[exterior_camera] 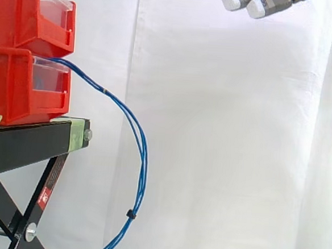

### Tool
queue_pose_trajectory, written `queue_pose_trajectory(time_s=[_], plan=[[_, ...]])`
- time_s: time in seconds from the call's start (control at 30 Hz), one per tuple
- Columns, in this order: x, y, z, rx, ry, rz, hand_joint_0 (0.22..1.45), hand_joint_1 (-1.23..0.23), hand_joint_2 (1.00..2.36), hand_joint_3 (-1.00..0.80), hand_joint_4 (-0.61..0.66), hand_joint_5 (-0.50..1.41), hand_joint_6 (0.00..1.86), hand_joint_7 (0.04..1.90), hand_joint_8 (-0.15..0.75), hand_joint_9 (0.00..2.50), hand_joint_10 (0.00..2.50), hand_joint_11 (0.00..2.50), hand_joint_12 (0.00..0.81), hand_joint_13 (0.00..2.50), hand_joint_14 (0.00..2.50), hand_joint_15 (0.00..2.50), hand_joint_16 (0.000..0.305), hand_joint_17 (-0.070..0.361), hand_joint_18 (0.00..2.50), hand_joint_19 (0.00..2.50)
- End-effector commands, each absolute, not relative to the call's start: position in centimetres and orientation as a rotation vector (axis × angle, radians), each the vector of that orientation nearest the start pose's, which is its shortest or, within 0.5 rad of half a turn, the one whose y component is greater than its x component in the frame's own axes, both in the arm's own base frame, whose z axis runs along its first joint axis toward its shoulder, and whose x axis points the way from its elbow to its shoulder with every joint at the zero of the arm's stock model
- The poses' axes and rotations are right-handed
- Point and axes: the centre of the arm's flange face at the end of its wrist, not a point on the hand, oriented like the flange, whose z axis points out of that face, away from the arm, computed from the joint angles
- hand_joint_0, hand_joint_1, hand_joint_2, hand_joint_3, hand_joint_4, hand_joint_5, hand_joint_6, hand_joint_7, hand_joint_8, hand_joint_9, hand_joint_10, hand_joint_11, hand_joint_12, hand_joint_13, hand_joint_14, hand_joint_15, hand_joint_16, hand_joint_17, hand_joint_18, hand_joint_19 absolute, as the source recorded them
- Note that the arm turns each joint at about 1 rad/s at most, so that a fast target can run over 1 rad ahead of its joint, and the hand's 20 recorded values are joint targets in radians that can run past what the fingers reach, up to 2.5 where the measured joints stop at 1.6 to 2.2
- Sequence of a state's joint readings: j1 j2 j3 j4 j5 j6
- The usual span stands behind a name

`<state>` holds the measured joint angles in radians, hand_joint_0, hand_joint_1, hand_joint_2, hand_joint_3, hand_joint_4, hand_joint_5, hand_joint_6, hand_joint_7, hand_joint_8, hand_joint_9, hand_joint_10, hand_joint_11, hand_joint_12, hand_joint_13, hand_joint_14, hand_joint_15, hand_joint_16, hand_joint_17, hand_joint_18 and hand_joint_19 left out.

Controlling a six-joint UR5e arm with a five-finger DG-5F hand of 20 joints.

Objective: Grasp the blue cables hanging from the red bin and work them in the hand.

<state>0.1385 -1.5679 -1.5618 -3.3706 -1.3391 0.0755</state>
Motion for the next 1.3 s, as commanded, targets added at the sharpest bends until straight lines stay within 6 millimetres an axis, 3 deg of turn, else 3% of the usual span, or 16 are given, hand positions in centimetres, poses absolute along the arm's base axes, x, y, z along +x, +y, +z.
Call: queue_pose_trajectory(time_s=[0.0, 0.07, 0.2, 0.53, 0.73, 0.8, 0.87, 1.2, 1.27], plan=[[47.7, -9.1, 47.0, 1.444, 1.306, 1.019, 0.79, -0.47, 1.0, -0.96, 0.21, -0.21, 0.01, 0.71, 0.296, 0.29, 0.0, 0.17, 0.347, 0.0, 0.0, 0.21, 0.057, 0.128, 0.0, 0.13], [47.4, -9.2, 46.2, 1.456, 1.324, 1.002, 0.8, -0.47, 1.0, -0.95, 0.21, -0.2, 0.01, 0.71, 0.295, 0.31, 0.0, 0.18, 0.347, 0.0, 0.0, 0.22, 0.057, 0.127, 0.0, 0.13], [46.5, -9.2, 42.7, 1.492, 1.377, 0.969, 0.8, -0.49, 1.0, -0.94, 0.22, -0.19, 0.01, 0.71, 0.298, 0.33, 0.0, 0.19, 0.349, 0.0, 0.0, 0.22, 0.056, 0.127, 0.0, 0.15], [47.0, -9.1, 42.5, 1.473, 1.339, 1.015, 0.8, -0.5, 1.0, -0.94, 0.22, -0.17, 0.01, 0.71, 0.303, 0.35, 0.0, 0.24, 0.355, 0.0, 0.0, 0.23, 0.056, 0.127, 0.0, 0.15], [45.0, -9.2, 35.4, 1.509, 1.389, 0.99, 0.82, -0.52, 1.0, -0.9, 0.25, -0.09, 0.01, 0.73, 0.32, 0.5, 0.01, 0.32, 0.36, 0.08, 0.01, 0.23, 0.056, 0.126, 0.0, 0.15], [44.7, -9.5, 32.4, 1.505, 1.306, 1.05, 0.82, -0.53, 1.0, -0.9, 0.26, -0.08, 0.01, 0.73, 0.328, 0.53, 0.01, 0.34, 0.366, 0.11, 0.0, 0.24, 0.056, 0.126, 0.0, 0.14], [44.6, -9.8, 30.7, 1.509, 1.205, 1.112, 0.82, -0.53, 1.0, -0.9, 0.26, -0.06, 0.01, 0.73, 0.333, 0.56, 0.01, 0.35, 0.364, 0.12, 0.0, 0.23, 0.056, 0.125, 0.0, 0.15], [43.1, -10.5, 26.4, 1.493, 1.023, 1.126, 0.83, -0.54, 1.0, -0.88, 0.27, -0.02, 0.01, 0.74, 0.343, 0.62, 0.01, 0.41, 0.368, 0.17, 0.01, 0.25, 0.055, 0.125, 0.04, 0.16], [43.5, -10.9, 24.6, 1.467, 0.91, 1.132, 0.83, -0.54, 1.0, -0.88, 0.27, -0.02, 0.01, 0.74, 0.342, 0.62, 0.01, 0.41, 0.37, 0.17, 0.01, 0.25, 0.055, 0.125, 0.04, 0.15]])
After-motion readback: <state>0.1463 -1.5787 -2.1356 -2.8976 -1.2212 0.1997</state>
